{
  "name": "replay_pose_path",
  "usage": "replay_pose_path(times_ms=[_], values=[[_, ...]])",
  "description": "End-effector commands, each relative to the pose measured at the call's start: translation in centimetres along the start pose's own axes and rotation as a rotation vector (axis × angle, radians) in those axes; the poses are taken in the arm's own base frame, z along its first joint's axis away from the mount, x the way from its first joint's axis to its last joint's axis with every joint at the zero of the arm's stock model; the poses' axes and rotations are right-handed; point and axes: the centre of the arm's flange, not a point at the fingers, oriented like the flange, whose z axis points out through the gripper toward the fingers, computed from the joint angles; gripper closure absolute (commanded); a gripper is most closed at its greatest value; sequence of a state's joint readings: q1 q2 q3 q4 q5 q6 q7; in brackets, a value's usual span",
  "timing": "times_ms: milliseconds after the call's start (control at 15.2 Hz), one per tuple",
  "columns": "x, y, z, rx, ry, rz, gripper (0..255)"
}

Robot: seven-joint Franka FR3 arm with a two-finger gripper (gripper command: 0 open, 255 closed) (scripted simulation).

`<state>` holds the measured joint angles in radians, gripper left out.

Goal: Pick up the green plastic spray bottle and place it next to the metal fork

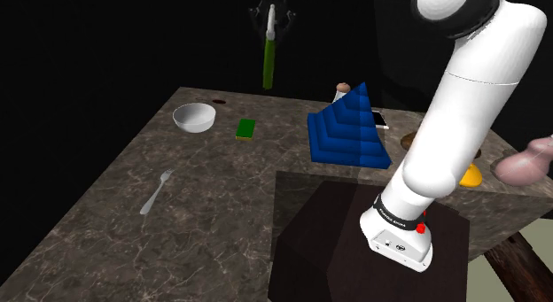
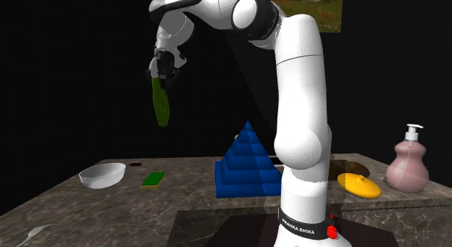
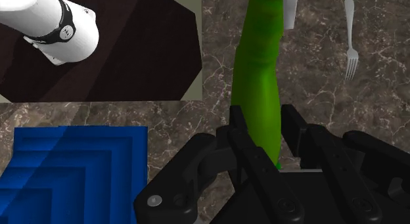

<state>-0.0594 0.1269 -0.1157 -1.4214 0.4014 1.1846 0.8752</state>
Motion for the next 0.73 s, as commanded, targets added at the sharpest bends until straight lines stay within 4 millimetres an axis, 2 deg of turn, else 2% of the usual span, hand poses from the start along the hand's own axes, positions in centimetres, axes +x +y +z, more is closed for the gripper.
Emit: replay_pose_path(times_ms=[0, 660], values=[[-1.8, -1.5, 0.8, 0.001, 0.000, 0.001, 255], [-11.0, -9.5, 6.0, 0.001, 0.000, 0.001, 255]])
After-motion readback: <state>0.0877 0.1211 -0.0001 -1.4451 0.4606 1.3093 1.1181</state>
